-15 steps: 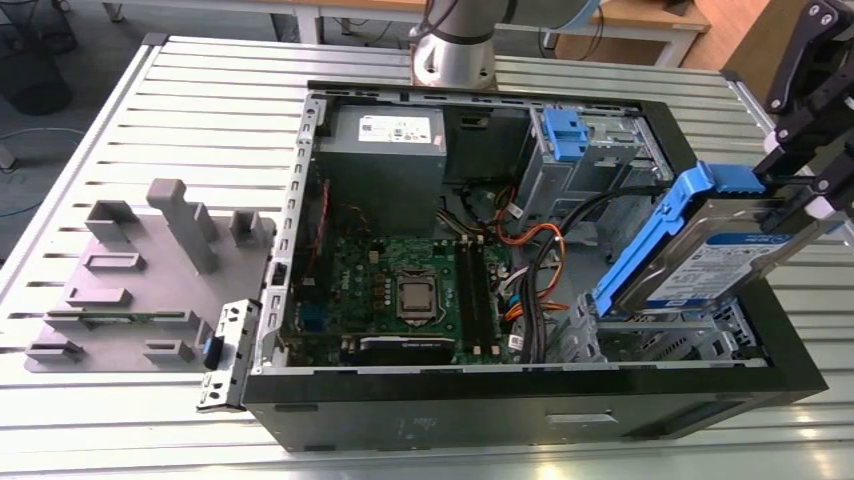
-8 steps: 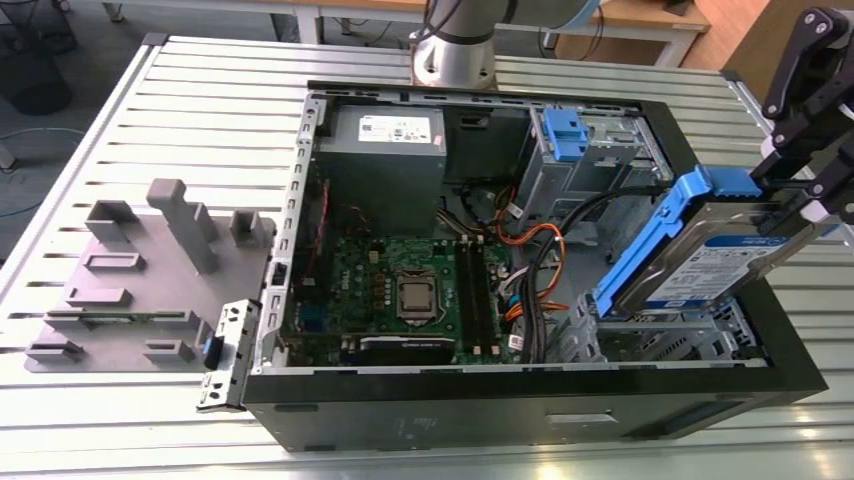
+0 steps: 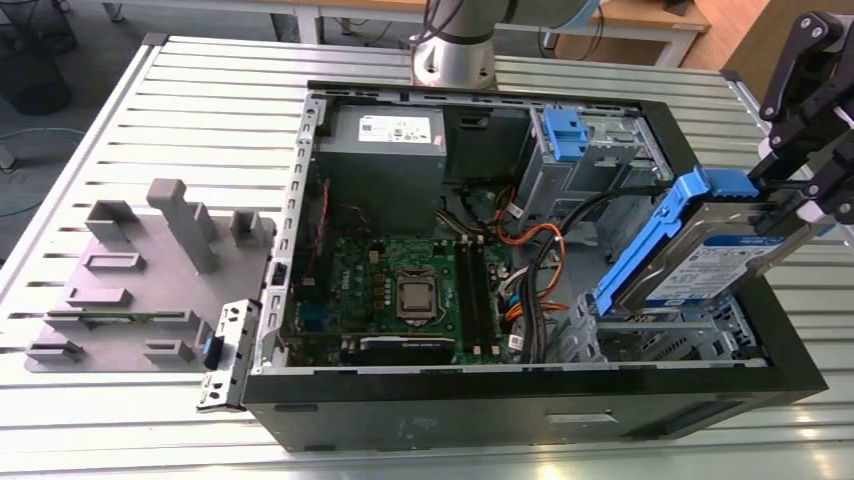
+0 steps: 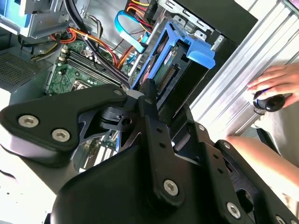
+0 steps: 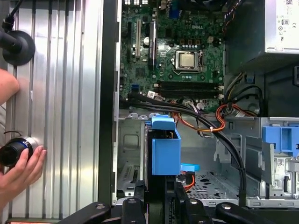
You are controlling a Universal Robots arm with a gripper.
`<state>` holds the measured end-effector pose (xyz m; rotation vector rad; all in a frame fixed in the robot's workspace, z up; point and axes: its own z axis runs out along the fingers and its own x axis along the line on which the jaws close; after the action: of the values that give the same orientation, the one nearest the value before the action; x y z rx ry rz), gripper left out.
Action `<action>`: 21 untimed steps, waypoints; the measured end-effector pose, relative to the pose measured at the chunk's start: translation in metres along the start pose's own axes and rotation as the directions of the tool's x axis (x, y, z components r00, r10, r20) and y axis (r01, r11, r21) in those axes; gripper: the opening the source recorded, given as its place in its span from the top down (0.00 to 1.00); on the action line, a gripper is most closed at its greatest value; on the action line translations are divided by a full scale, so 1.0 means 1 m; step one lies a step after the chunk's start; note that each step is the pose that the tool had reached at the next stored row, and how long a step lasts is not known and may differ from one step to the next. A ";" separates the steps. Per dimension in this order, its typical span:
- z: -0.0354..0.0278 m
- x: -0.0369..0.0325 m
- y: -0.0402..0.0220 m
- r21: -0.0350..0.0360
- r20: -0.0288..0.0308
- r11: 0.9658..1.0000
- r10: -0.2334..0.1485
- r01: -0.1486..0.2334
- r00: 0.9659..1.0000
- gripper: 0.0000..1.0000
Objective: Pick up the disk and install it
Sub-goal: 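Insert the disk into the insertion slot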
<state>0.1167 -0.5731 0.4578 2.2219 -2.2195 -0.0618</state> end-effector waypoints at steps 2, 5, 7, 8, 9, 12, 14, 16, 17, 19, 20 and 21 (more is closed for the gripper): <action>0.0016 0.0000 -0.0005 0.000 0.000 1.000 0.003 -0.003 1.000 0.65; 0.0030 0.0000 -0.0008 0.000 0.000 1.000 0.013 -0.013 1.000 0.65; 0.0033 0.0000 -0.0008 0.000 0.000 1.000 0.014 -0.014 1.000 0.65; 0.0035 0.0000 -0.0008 0.000 0.000 1.000 0.014 -0.014 1.000 0.65; 0.0036 0.0000 -0.0008 0.000 0.000 1.000 0.014 -0.014 1.000 0.65; 0.0041 0.0000 -0.0008 0.000 0.000 1.000 0.014 -0.014 1.000 0.65; 0.0046 -0.0001 -0.0008 0.000 0.001 1.000 0.014 -0.014 1.000 0.65; 0.0049 -0.0003 -0.0004 0.000 0.000 1.000 0.014 -0.014 1.000 0.65; 0.0051 -0.0004 0.0000 0.000 0.000 1.000 0.014 -0.014 1.000 0.65; 0.0054 -0.0006 0.0007 0.000 0.000 1.000 0.014 -0.014 1.000 0.65; 0.0056 -0.0007 0.0009 0.000 0.000 1.000 0.014 -0.014 1.000 0.65; 0.0060 -0.0007 0.0009 0.000 0.000 1.000 0.014 -0.014 1.000 0.65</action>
<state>0.1156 -0.5722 0.4519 2.2070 -2.2347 -0.0618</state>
